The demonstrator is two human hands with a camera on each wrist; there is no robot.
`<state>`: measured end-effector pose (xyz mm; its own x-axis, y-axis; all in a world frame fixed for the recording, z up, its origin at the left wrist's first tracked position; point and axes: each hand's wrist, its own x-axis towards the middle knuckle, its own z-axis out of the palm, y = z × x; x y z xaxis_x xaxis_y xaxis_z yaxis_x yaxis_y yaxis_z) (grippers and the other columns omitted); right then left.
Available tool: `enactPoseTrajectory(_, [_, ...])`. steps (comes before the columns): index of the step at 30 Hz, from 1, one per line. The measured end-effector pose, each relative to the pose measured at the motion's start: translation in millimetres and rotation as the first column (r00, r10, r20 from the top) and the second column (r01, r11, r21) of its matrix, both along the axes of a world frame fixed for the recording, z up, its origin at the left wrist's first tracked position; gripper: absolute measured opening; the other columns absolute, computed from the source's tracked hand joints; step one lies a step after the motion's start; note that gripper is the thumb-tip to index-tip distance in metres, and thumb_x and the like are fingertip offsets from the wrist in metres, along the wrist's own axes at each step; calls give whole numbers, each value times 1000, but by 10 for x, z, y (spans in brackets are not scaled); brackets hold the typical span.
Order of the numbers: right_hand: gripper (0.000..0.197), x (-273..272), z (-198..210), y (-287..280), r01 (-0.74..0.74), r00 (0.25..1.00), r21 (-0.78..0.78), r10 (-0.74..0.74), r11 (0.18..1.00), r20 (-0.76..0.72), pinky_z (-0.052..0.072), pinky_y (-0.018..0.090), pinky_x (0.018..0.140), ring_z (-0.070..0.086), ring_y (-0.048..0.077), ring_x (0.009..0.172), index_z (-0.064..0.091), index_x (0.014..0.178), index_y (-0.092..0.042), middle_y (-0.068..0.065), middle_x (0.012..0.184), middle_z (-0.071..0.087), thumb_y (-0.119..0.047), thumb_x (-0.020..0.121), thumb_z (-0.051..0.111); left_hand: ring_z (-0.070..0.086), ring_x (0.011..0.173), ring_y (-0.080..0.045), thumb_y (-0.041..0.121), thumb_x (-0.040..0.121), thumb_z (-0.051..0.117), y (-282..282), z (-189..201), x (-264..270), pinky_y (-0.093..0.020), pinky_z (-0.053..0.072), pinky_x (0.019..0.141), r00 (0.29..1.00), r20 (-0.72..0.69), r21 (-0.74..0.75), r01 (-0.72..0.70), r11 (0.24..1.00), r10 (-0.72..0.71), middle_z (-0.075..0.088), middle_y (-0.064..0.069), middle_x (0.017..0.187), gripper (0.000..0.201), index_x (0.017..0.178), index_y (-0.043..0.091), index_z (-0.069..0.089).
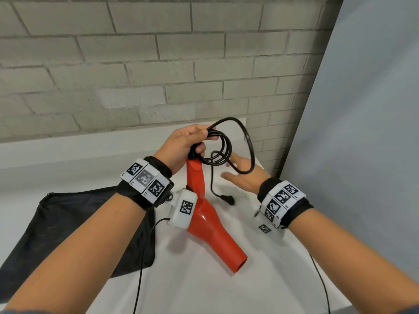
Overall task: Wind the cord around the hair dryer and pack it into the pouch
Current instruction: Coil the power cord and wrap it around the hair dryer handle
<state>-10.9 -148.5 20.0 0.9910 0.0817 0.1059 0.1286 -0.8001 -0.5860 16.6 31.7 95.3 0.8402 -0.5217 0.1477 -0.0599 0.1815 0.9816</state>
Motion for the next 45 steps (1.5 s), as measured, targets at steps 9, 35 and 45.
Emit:
enactPoseTrajectory(9, [23,93,72,328,-3,987,422,-64,906,145,49,23,63,61,17,64,67,71,-14,12,74,69,-5,88,55,39,40,-3,5,92,41,78,-22,14,-16,43,47,999,-31,-27,-45,999,44,71,2,67,21,97,6,62])
enactPoseTrajectory(35, [18,181,-101,-17,147,970,160,-111,976,-218,42,22,69,55,23,83,64,88,-7,14,86,63,-7,89,47,35,43,-2,4,92,38,70,-45,43,-16,42,53,996,37,8,79,997,-80,42,13,50,43,77,24,74])
enactPoseTrajectory(45, [29,-67,365,175,-205,976,763,189,612,111,48,26,88,64,11,89,59,101,-20,-4,85,69,-31,91,34,37,43,-1,4,92,39,38,-32,50,-15,44,52,995,40,38,90,995,-91,50,9,57,24,111,9,54])
